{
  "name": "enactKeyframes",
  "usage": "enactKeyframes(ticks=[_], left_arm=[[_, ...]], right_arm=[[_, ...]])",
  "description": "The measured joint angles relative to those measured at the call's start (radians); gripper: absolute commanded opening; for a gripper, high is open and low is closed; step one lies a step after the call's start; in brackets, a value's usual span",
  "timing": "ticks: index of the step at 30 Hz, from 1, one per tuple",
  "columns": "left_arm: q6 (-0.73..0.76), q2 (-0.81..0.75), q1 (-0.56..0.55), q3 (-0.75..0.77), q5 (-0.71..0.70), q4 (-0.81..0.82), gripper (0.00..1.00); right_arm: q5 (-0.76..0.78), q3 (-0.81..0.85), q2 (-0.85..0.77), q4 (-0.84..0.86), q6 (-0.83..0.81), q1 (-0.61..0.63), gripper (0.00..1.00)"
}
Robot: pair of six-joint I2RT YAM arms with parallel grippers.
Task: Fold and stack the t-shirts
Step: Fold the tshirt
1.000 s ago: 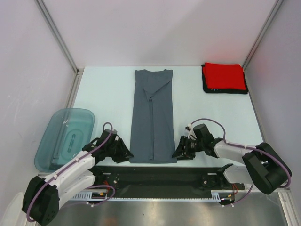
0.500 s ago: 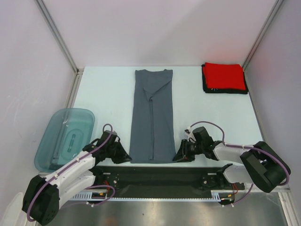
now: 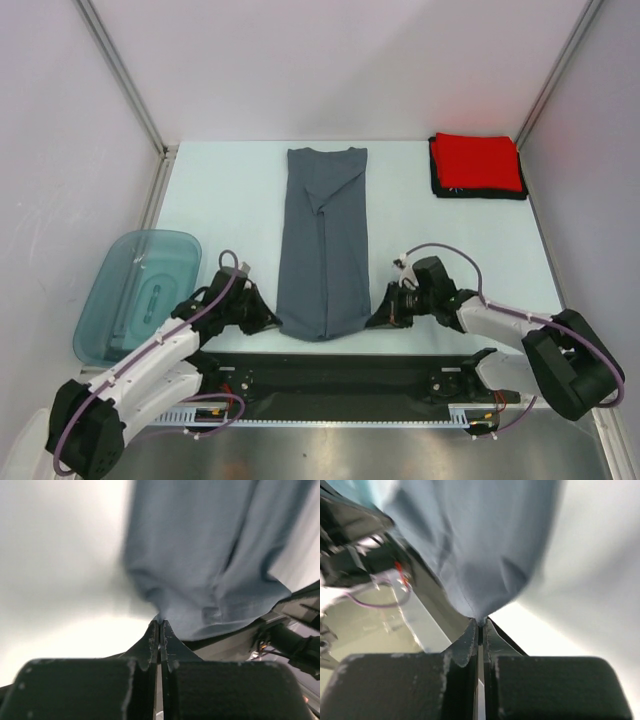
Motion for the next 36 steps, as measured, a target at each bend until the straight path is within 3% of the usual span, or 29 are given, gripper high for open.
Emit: enactKeyframes(ticks=[4,12,21,28,36], left_arm=[[0.039,0.117,0.002,0.151,-0.039,0.026,0.00],[0.122,0.570,0.113,0.521,-0.066,0.149,0.00],[0.162,0.882,0.237,0.859,-0.058,0.169,0.00],[0.171,1.035,0.283,0.994,-0.009,0.171,0.00],[0.170,1.122,0.286,1.009,0.017,0.167,0.00]], right_arm=[[-0.031,0.129,0.062,-0.016,-0.032,-0.100,0.00],[-0.089,0.575,0.432,-0.090,-0.141,-0.253,0.00],[-0.146,1.038,0.796,-0.216,-0.201,-0.341,0.00],[-0.171,1.197,0.925,-0.278,-0.204,-0.355,0.00],[-0.199,1.255,1.005,-0.314,-0.210,-0.371,0.00]])
